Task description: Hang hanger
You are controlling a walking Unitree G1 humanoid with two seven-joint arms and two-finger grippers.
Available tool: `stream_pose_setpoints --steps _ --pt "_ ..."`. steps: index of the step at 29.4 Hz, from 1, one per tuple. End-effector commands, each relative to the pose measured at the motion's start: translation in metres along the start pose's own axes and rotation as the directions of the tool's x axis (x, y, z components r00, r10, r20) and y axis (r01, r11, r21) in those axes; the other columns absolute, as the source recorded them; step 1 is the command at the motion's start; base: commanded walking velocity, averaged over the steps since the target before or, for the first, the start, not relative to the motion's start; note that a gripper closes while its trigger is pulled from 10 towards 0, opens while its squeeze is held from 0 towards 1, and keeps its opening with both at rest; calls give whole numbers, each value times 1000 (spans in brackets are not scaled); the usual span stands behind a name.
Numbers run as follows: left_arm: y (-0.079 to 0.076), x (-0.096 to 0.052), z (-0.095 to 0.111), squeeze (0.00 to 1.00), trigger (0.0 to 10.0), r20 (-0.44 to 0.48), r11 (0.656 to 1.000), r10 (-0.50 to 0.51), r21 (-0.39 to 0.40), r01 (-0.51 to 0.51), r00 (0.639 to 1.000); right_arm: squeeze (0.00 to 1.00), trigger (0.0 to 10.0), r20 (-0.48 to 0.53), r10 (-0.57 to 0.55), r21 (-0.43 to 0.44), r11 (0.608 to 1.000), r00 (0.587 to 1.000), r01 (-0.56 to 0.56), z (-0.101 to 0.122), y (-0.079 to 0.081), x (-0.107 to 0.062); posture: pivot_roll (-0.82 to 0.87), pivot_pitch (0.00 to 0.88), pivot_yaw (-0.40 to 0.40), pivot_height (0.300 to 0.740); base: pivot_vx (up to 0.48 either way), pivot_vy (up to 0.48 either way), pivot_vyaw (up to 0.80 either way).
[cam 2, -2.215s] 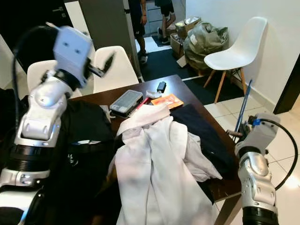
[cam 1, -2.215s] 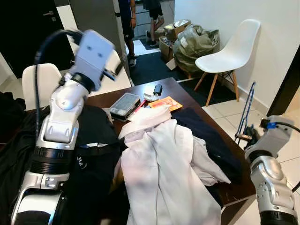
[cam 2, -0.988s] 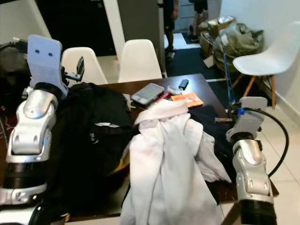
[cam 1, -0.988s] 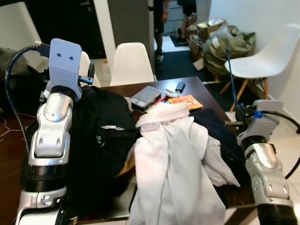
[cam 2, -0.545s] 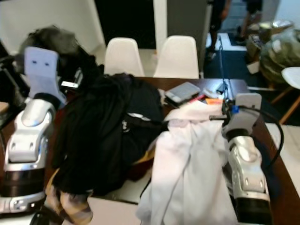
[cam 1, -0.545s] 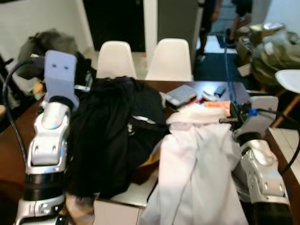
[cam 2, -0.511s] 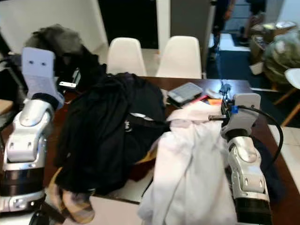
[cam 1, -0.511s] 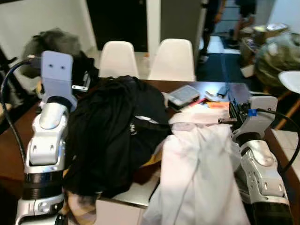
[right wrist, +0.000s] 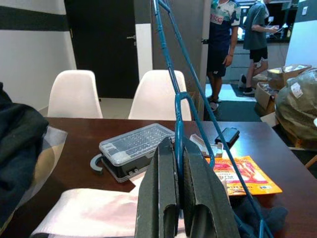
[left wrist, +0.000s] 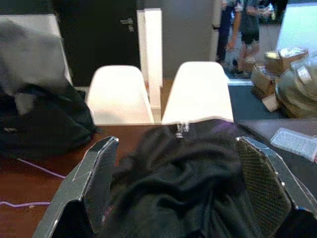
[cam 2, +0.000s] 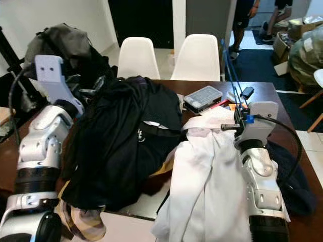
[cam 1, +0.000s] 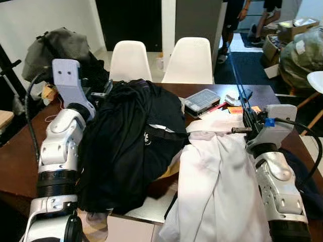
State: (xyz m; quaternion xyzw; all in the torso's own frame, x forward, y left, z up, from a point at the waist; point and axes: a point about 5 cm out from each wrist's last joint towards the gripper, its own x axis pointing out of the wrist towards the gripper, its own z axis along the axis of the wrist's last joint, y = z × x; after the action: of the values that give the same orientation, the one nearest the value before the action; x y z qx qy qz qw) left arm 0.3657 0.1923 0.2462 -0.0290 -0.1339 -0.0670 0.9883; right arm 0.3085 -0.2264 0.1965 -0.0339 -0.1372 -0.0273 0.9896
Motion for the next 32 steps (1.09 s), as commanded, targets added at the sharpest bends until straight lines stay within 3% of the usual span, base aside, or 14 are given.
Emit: stream_pose_setpoints --steps 1,3,4,5,7,13,23,32 --pt "6 1 -4 0 10000 -18 999 7 33 -7 1000 0 10000 -27 24 31 999 999 -24 -5 7 -3 -61 37 53 736 0 0 0" --pt "11 3 -12 0 10000 -54 996 36 86 -32 998 0 10000 -27 26 30 999 999 -25 -5 7 -4 -73 40 55 736 0 0 0" --pt "16 4 -16 0 10000 -79 986 62 161 -49 995 0 10000 -27 24 28 999 999 -23 -4 7 -5 -74 40 55 736 0 0 0" --pt "16 4 -16 0 10000 -79 986 62 161 -49 995 0 10000 -27 24 28 999 999 -23 -4 7 -5 -74 40 55 736 0 0 0" --pt "21 5 -19 0 10000 -99 970 75 238 -50 992 0 10000 -31 19 19 1000 999 -18 -4 4 -6 -79 44 52 736 0 0 0" --pt "30 6 -21 0 10000 -99 950 78 309 -44 992 0 10000 -36 16 17 1000 999 -15 -3 3 -7 -87 47 49 736 0 0 0" --pt "30 11 -29 0 10000 -119 963 53 268 -19 991 0 10000 -37 13 2 1000 999 -13 2 0 -10 -109 64 44 736 0 0 0" --pt "27 9 -51 0 10000 -202 969 84 246 -33 976 0 10000 -42 1 -13 1000 999 -2 6 -7 -13 -138 74 45 736 0 0 0"
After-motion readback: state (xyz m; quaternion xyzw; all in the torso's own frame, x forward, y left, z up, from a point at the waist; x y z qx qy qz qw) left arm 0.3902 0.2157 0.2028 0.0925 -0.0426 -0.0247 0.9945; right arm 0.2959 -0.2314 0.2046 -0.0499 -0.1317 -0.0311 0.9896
